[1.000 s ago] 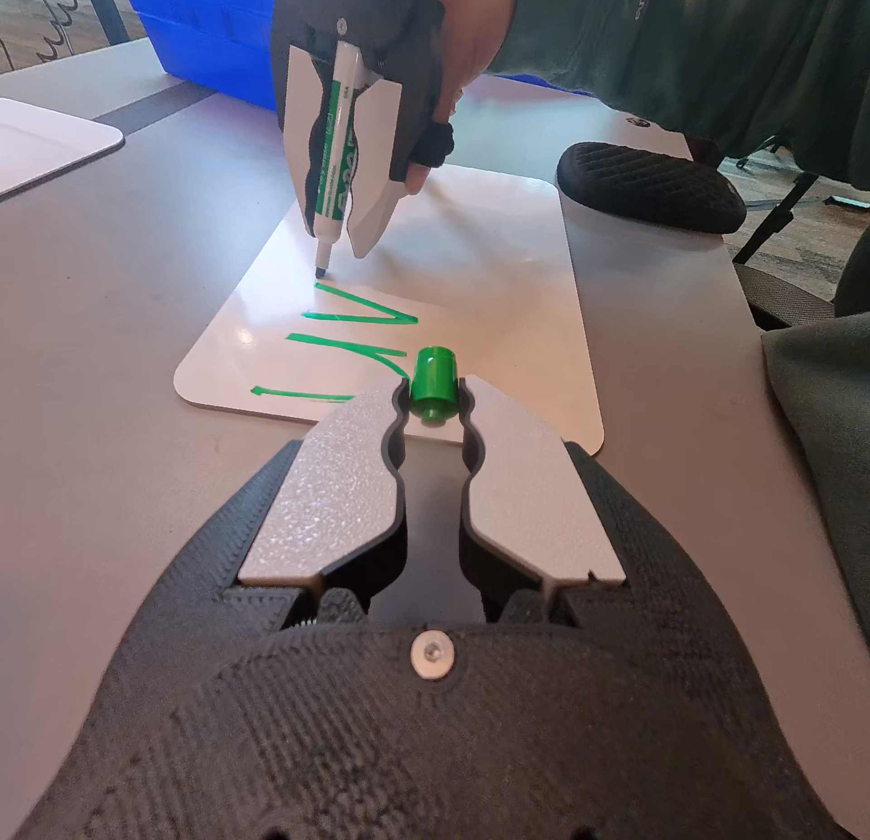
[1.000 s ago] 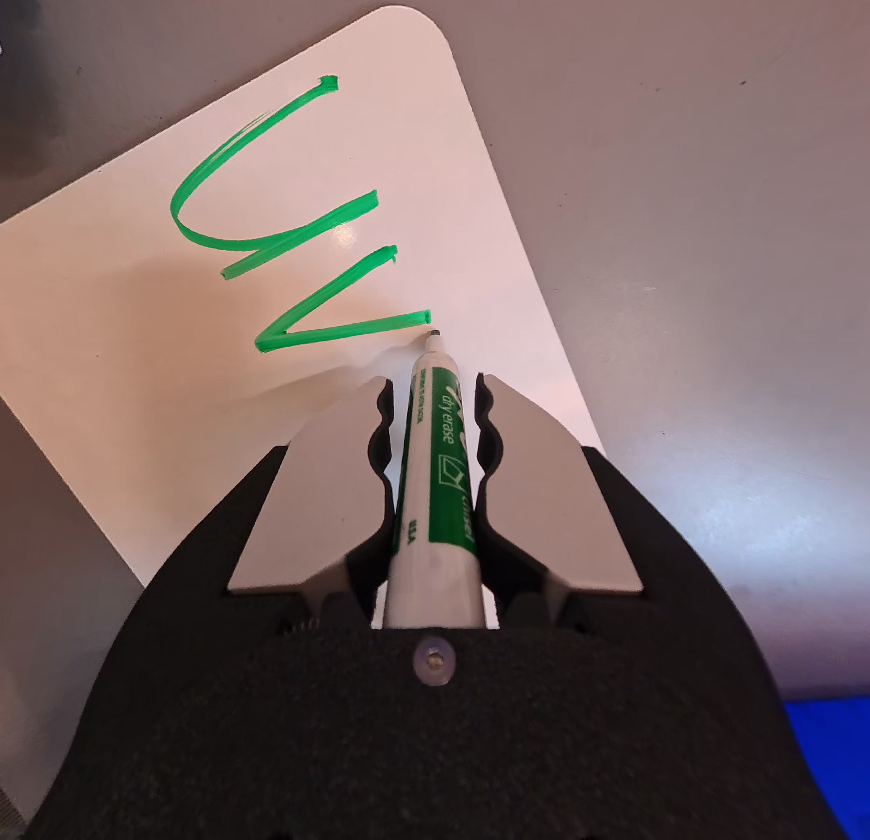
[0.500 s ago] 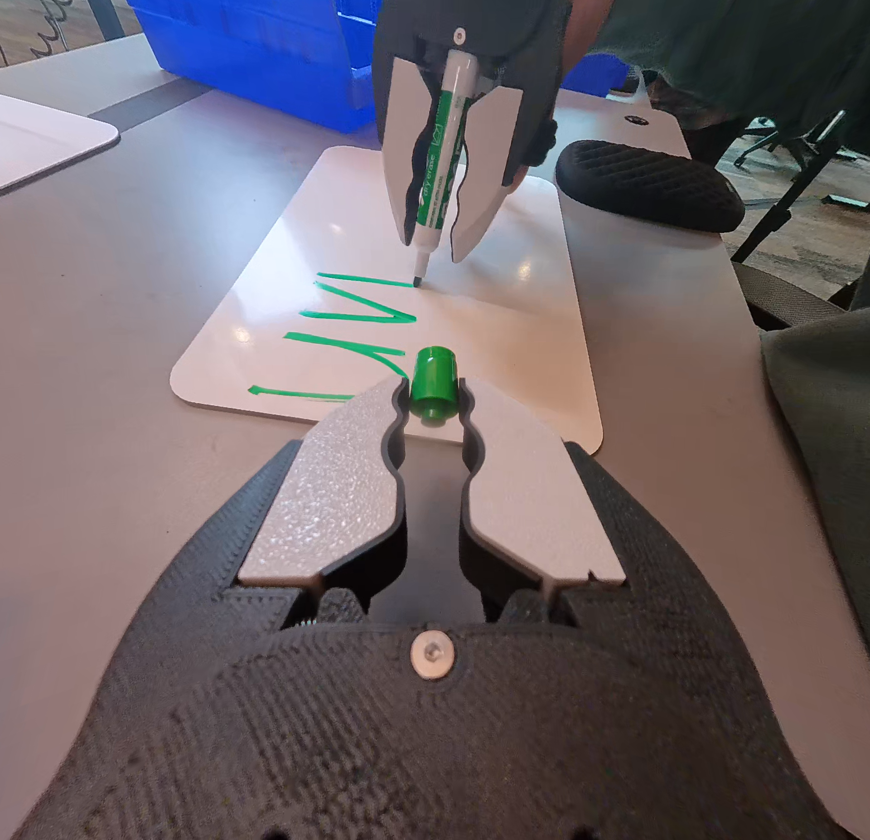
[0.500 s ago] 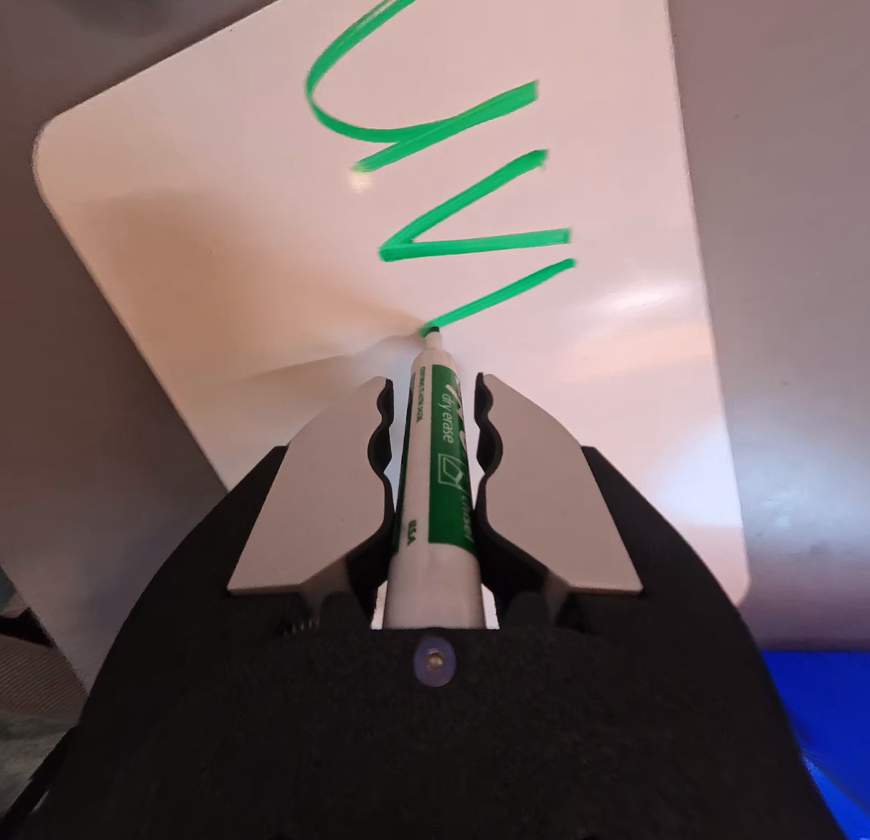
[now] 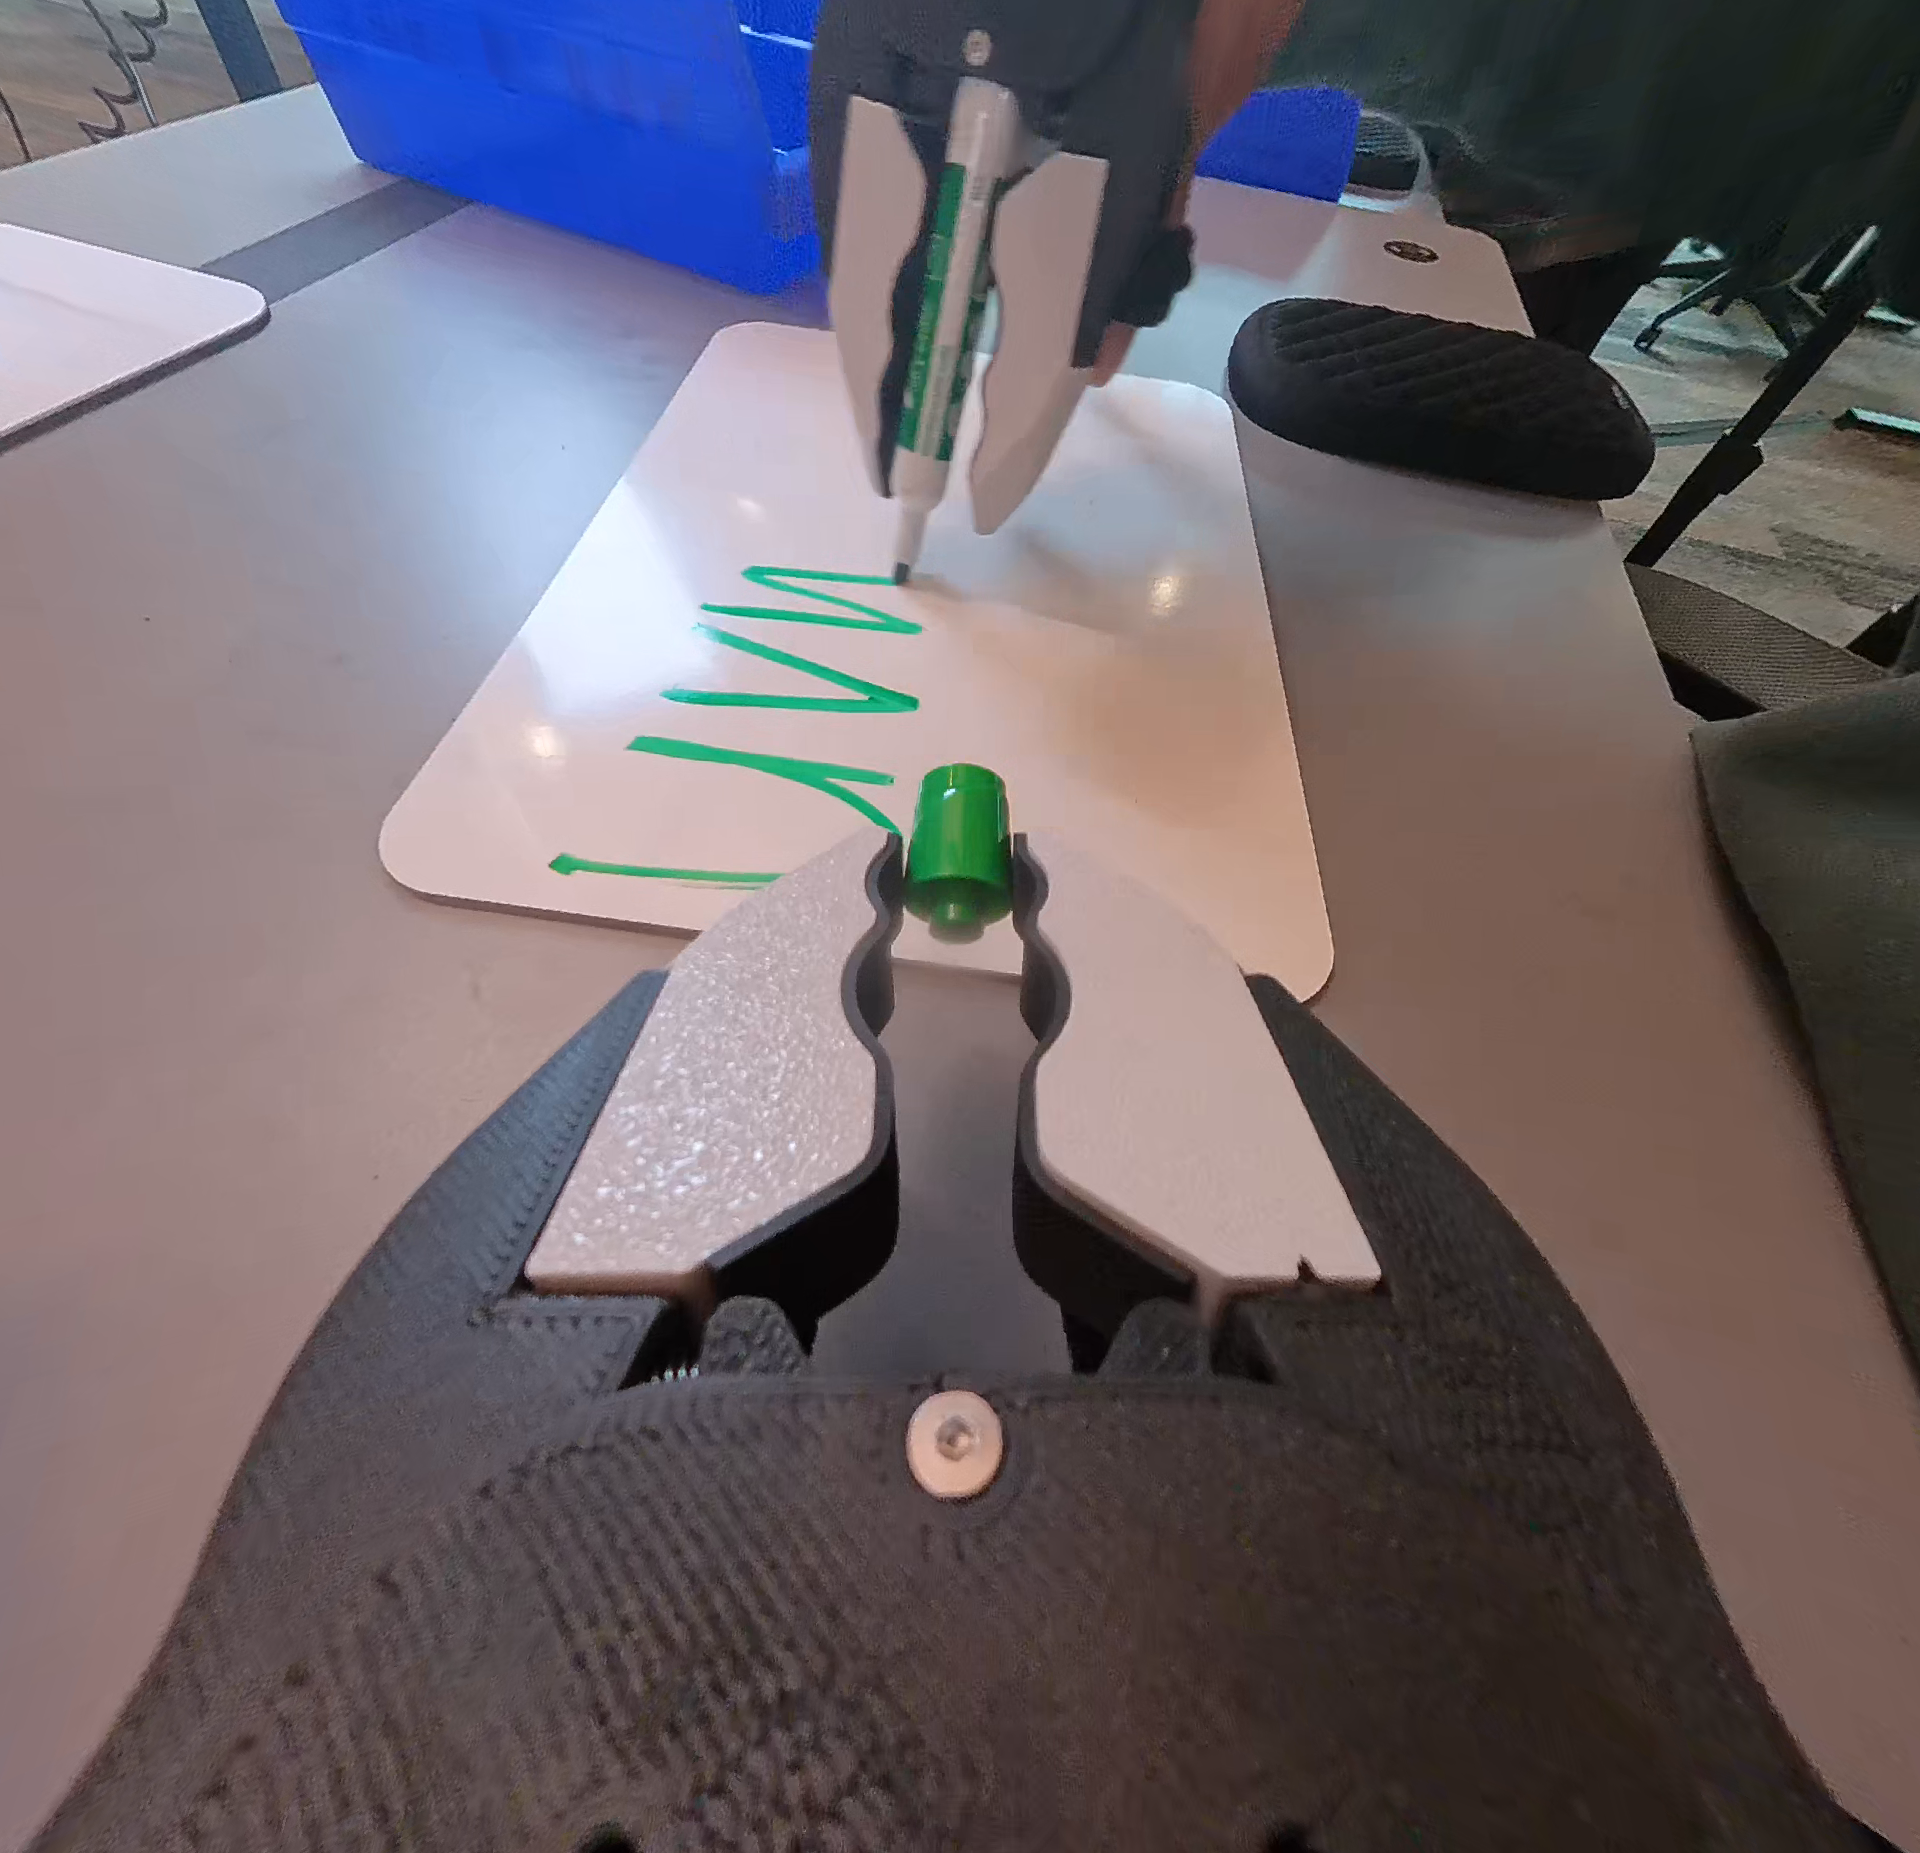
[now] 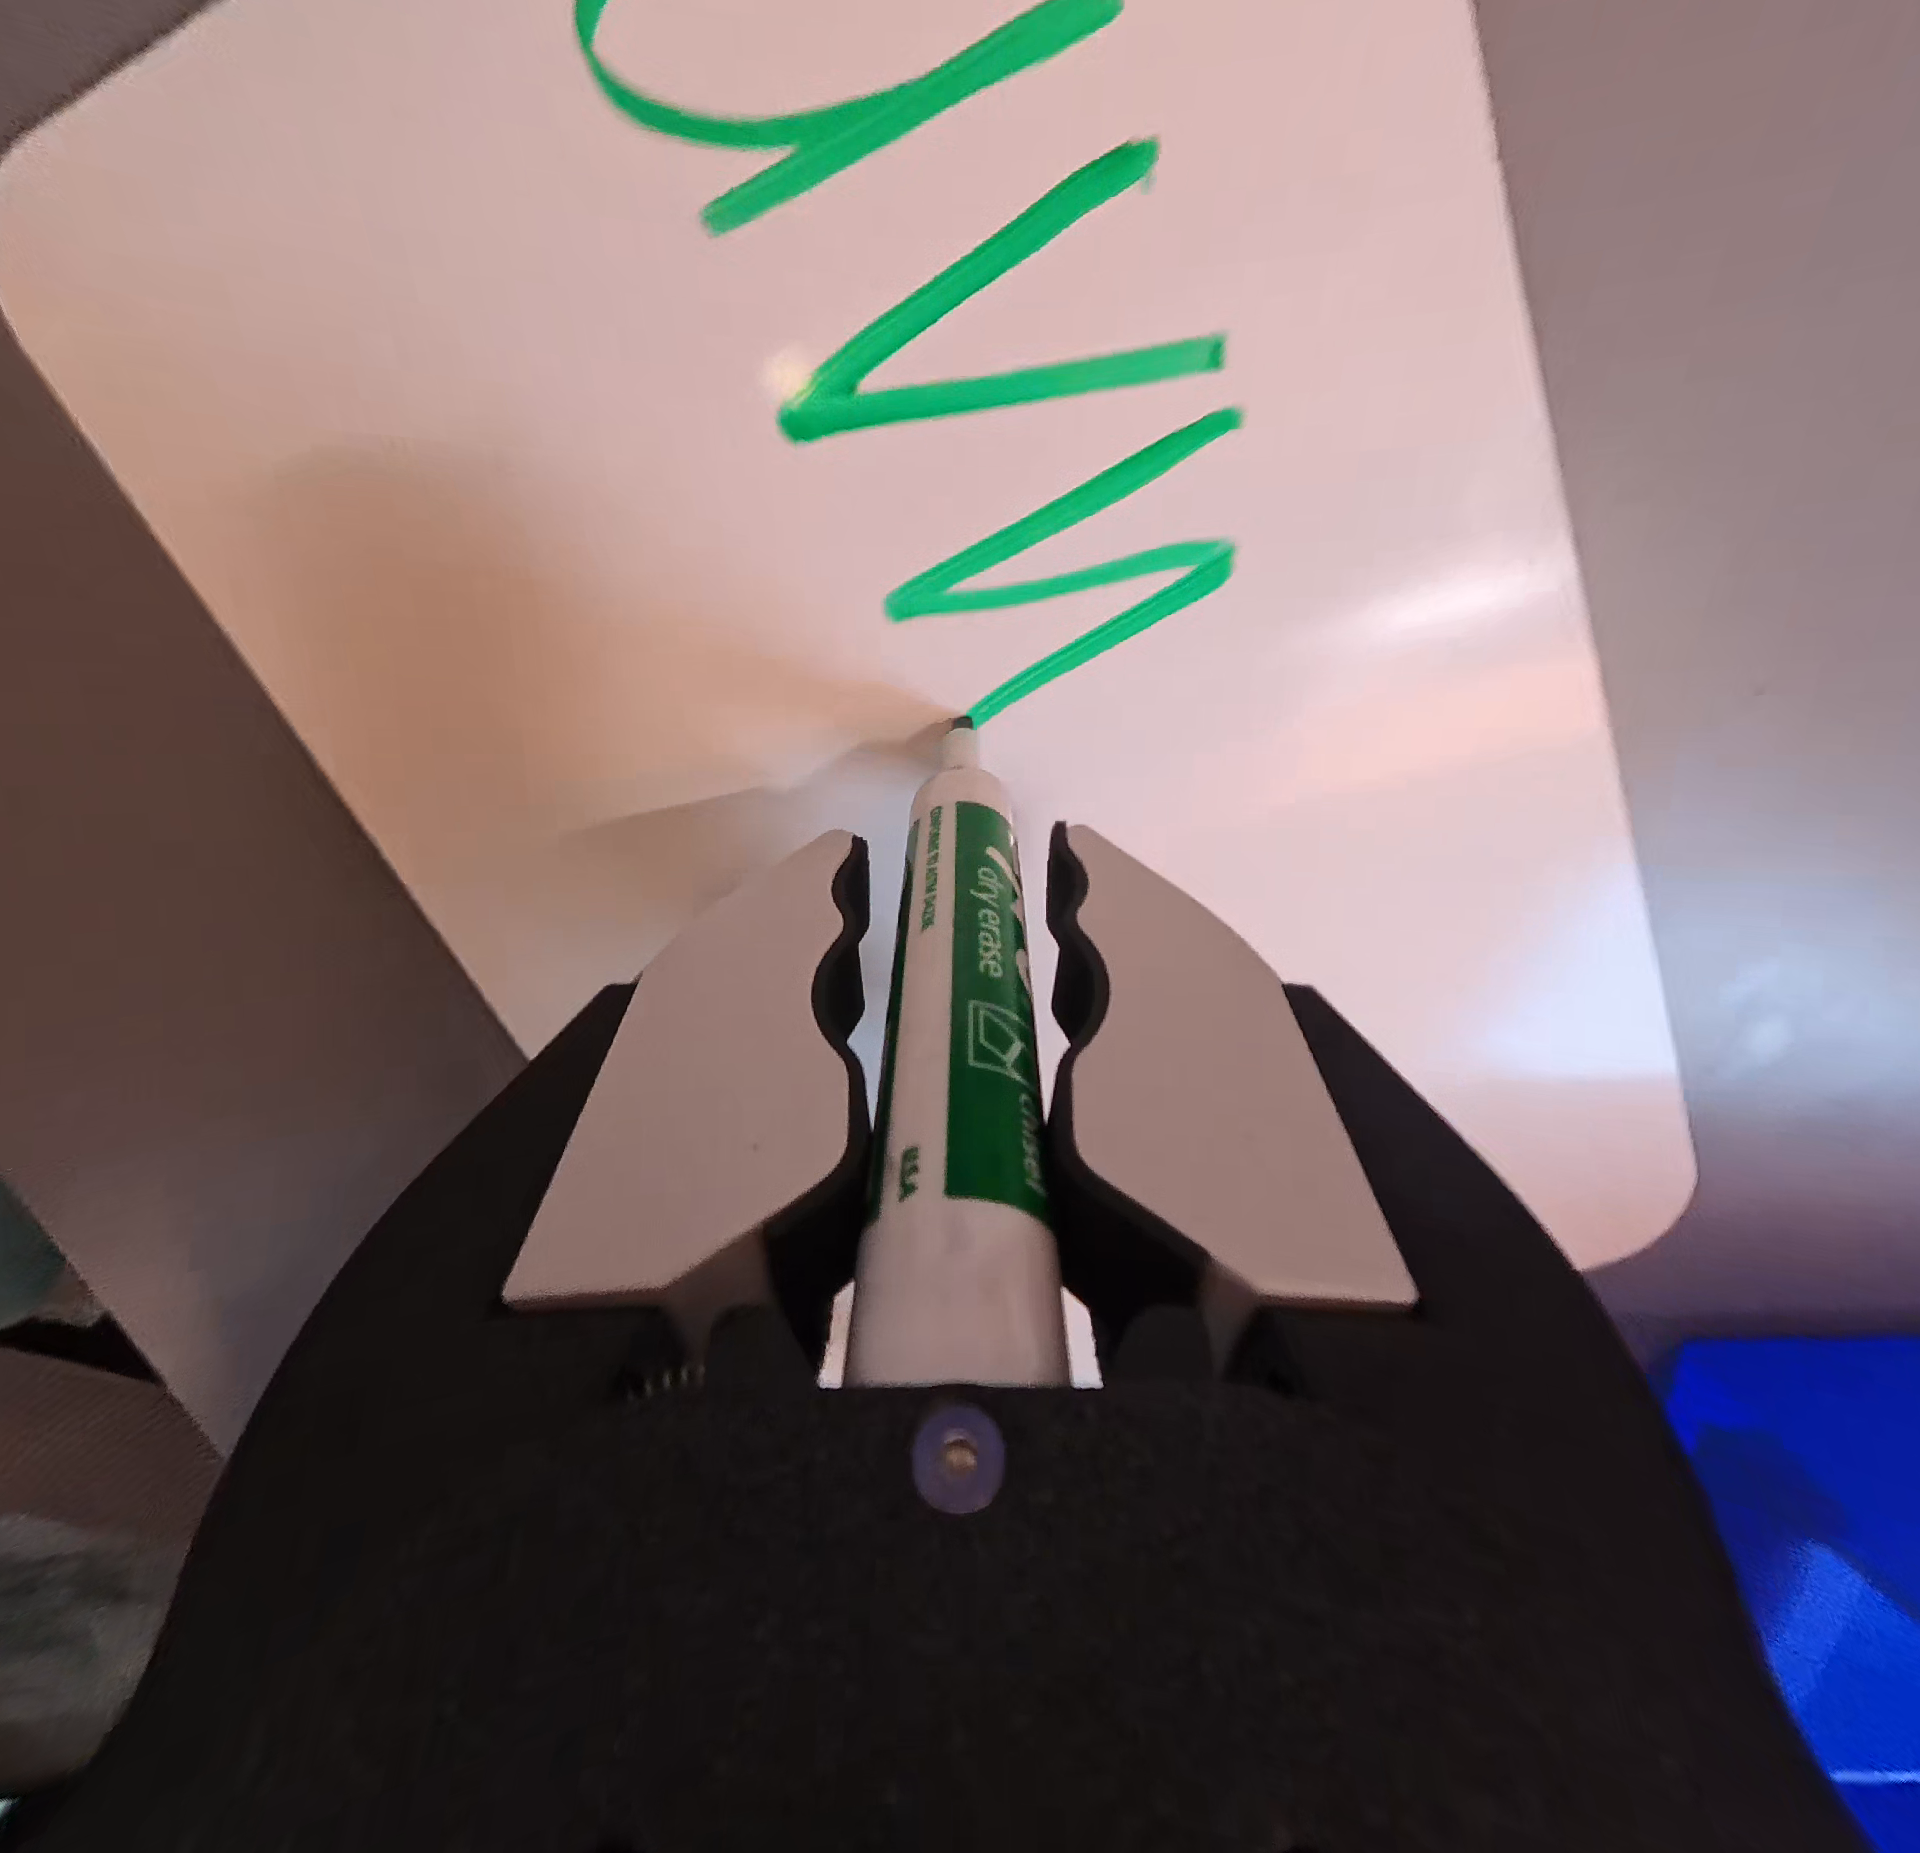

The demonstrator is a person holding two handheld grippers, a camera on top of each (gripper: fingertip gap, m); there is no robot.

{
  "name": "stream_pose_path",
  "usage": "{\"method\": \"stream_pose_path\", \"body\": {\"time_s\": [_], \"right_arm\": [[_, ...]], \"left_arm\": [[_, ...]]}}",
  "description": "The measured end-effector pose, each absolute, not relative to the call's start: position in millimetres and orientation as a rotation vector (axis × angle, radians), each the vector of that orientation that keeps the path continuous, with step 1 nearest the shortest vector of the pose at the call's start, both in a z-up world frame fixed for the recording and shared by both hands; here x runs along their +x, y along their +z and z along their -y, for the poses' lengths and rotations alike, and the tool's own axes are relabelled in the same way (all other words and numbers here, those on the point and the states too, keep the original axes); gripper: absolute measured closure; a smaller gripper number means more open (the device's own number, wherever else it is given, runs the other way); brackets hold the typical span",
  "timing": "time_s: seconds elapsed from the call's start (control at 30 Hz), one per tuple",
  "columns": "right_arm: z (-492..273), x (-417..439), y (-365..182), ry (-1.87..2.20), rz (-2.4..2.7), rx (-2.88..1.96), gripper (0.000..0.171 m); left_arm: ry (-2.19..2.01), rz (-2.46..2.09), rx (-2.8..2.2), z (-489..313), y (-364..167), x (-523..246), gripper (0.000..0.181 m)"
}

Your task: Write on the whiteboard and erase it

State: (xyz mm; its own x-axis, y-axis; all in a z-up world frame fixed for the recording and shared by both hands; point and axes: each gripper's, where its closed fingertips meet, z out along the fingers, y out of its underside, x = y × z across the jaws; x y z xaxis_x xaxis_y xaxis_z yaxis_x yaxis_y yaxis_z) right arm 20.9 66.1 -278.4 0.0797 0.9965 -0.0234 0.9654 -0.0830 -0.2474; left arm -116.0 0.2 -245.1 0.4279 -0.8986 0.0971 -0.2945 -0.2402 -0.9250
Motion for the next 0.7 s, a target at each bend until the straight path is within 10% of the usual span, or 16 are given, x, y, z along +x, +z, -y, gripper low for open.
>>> {"method": "stream_pose_path", "body": {"time_s": [0.7], "right_arm": [[-119, 36, -268, 0.275, 1.774, -2.192, 0.137]], "left_arm": [[-0.841, -1.034, -1.766, 1, -246, -115, 0.162]]}}
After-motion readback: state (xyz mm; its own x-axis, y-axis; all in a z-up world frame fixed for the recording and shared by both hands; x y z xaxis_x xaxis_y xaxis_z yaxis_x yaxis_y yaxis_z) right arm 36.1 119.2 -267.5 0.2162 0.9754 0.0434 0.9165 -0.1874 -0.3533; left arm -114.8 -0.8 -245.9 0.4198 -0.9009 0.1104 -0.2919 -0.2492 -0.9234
